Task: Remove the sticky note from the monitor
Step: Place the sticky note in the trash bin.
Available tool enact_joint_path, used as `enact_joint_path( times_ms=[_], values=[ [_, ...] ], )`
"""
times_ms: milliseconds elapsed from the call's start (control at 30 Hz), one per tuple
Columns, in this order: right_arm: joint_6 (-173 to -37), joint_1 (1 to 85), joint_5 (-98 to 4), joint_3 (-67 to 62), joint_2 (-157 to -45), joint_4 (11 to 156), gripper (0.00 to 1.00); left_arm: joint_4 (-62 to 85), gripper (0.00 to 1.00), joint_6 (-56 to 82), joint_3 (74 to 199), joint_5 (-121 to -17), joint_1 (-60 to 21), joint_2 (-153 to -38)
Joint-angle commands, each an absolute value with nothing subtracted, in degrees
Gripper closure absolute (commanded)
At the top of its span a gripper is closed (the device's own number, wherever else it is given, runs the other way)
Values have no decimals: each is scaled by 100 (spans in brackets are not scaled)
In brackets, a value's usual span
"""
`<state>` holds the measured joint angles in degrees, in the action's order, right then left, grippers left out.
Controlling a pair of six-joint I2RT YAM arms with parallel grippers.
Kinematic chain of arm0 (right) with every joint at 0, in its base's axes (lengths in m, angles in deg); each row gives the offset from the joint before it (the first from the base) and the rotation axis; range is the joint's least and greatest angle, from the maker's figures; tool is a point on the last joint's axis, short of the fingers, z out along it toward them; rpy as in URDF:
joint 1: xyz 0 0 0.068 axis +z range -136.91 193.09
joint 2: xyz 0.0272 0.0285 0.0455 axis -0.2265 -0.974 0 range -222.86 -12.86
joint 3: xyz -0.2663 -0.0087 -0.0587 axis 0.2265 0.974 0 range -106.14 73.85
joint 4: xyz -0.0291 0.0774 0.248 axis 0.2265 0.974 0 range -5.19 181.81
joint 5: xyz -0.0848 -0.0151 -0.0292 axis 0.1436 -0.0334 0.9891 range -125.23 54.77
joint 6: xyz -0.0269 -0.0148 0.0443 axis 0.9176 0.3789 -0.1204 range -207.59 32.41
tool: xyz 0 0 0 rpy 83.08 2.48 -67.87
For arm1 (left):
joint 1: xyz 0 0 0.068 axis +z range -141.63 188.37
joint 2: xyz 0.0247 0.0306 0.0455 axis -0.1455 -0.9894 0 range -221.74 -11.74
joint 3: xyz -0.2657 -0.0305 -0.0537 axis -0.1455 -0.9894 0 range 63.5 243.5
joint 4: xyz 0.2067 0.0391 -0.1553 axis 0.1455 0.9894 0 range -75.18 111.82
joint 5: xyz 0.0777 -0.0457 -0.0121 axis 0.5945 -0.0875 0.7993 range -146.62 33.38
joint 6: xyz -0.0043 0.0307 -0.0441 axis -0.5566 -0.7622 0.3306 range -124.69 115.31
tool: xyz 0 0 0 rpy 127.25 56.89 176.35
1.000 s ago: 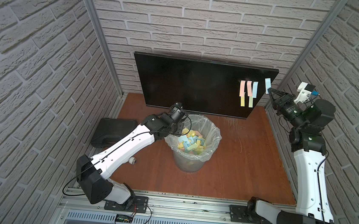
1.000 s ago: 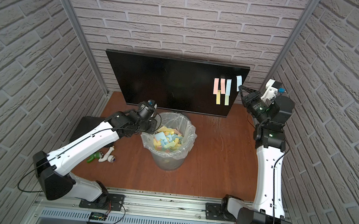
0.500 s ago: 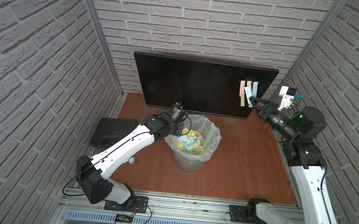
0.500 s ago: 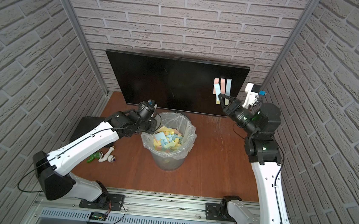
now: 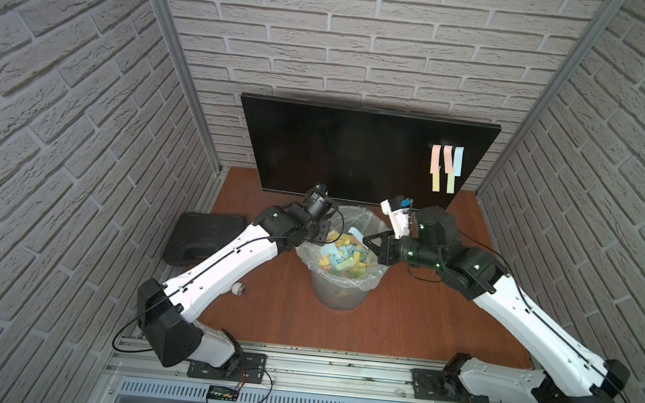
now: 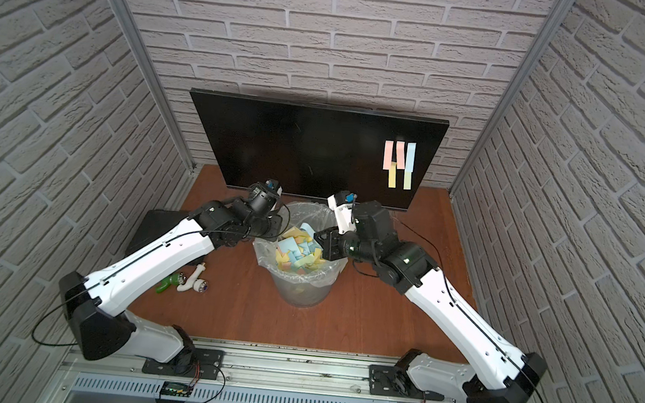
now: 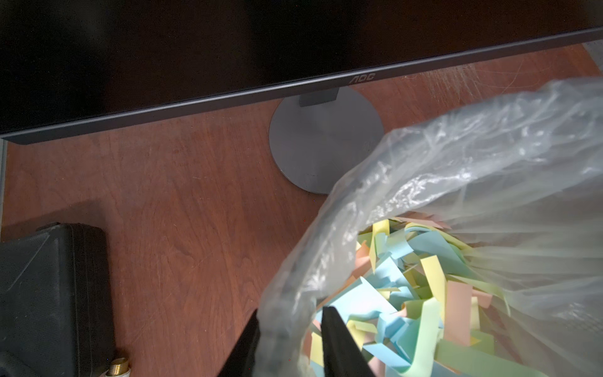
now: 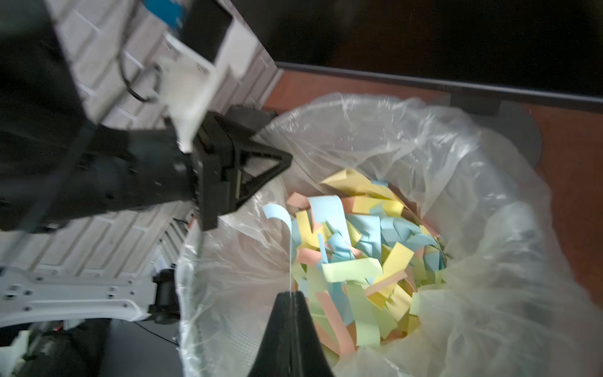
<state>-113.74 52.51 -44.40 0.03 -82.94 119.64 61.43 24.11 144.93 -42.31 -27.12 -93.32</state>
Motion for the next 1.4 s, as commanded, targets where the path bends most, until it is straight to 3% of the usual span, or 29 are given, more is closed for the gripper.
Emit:
enact_joint_path(
  times_ms=[0, 300, 467, 567, 733, 900, 1067, 1367],
  values=[
    [-10745, 5526, -3560, -289, -8600, 12230, 96, 6061, 68, 2458, 14591, -4327, -2756, -9403],
    [-10545, 5891, -3374, -556, -9412, 12225, 95, 6057, 68, 2457, 14643, -4327, -2758, -9434],
    [-10573, 5917, -3295, -629, -9428, 12209, 64, 6052, 68, 2449, 14655, -4322, -2752, -9435],
    [-10613, 5925, -3314, -630, -9331, 12148, 53, 6063, 68, 2441, 14659, -4318, -2756, -9429],
    [-10741, 5924, -3402, -706, -9073, 12064, 51, 6057, 68, 2445, 14616, -4317, -2758, -9416],
    [-10815, 5894, -3498, -934, -8815, 12063, 43, 6044, 68, 2448, 14579, -4326, -2758, -9402],
    [-11041, 5686, -3526, -1169, -8532, 12194, 43, 6026, 68, 2449, 14577, -4325, -2753, -9418],
    [-12214, 3654, -4818, -878, -7607, 12012, 46, 6015, 68, 2445, 14569, -4320, -2756, -9422]
  ],
)
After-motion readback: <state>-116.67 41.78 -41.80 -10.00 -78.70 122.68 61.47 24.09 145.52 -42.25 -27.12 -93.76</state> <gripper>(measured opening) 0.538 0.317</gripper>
